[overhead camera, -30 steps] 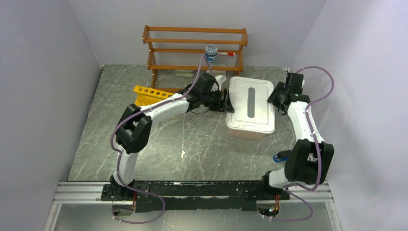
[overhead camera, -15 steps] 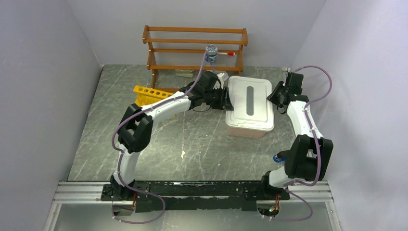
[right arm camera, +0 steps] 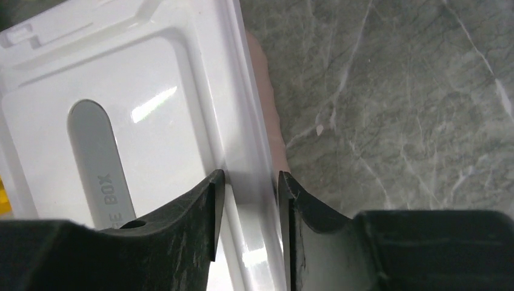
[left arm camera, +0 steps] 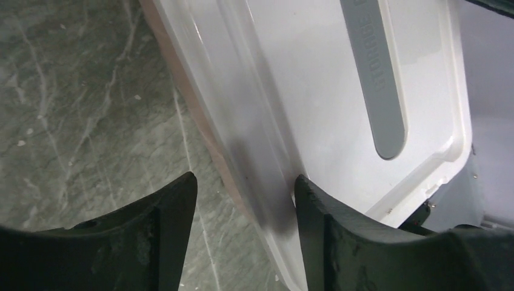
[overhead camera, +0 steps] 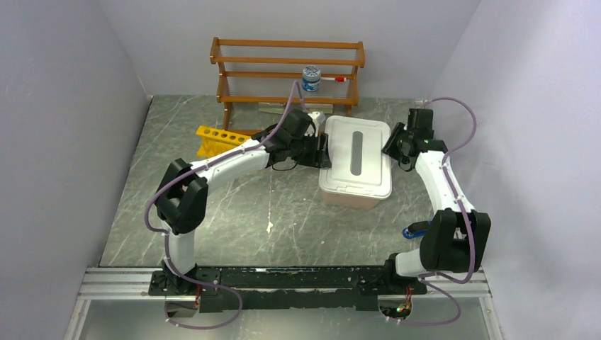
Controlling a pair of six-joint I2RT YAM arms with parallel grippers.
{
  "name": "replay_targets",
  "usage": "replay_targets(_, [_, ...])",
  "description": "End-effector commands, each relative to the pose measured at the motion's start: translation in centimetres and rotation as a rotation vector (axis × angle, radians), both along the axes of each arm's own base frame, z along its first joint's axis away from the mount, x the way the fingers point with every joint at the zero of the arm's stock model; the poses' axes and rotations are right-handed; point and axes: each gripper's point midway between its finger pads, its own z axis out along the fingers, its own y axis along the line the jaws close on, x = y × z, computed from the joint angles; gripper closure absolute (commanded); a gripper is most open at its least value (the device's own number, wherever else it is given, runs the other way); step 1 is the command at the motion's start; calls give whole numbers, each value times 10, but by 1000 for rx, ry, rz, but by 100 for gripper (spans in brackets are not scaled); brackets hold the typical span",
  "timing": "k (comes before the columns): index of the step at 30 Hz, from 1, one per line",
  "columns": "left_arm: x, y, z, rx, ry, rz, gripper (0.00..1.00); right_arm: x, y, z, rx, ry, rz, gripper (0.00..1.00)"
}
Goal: Organize the chemistry lab equipment
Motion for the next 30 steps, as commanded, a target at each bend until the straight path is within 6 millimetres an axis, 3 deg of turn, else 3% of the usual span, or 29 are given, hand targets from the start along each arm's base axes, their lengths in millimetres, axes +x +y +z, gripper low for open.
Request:
replay_targets(1, [6, 9, 17, 80, -89, 4, 31, -21, 2, 12, -35, 136, -3, 55])
replay_targets(3, [11, 13, 41, 80, -138, 20, 23, -18, -2, 42, -55, 82, -20, 49])
replay_targets(6, [12, 27, 80, 84, -205, 53, 15, -29, -7, 73, -78, 12, -42, 42])
replay_targets(9, [1, 55, 121, 75, -286, 94, 10, -53, -8, 93, -91, -51, -53, 38])
replay_targets(12, [-13, 94, 143, 109, -349, 157, 9, -82, -9, 103, -97, -95, -62, 36])
replay_targets(14, [-23, 123, 154, 143, -380, 209, 8, -102, -8, 110, -96, -127, -68, 32])
replay_targets(15, [-29, 136, 157, 159, -391, 230, 8, -111, -8, 113, -93, -139, -68, 26])
replay_targets(16, [-36, 150, 162, 169, -405, 254, 8, -121, -7, 119, -90, -165, -75, 11])
replay_targets(17, [-43, 164, 167, 175, -414, 278, 8, -129, -6, 121, -80, -176, -83, 2])
replay_targets(20, [-64, 204, 179, 187, -435, 355, 7, -152, -2, 129, -44, -197, -103, 0])
replay_targets(24, [-95, 255, 186, 221, -412, 458, 8, -187, -15, 132, -30, -188, -245, 0])
replay_targets(30, [-132, 305, 196, 204, -400, 547, 9, -219, -22, 146, -70, -207, -267, 0])
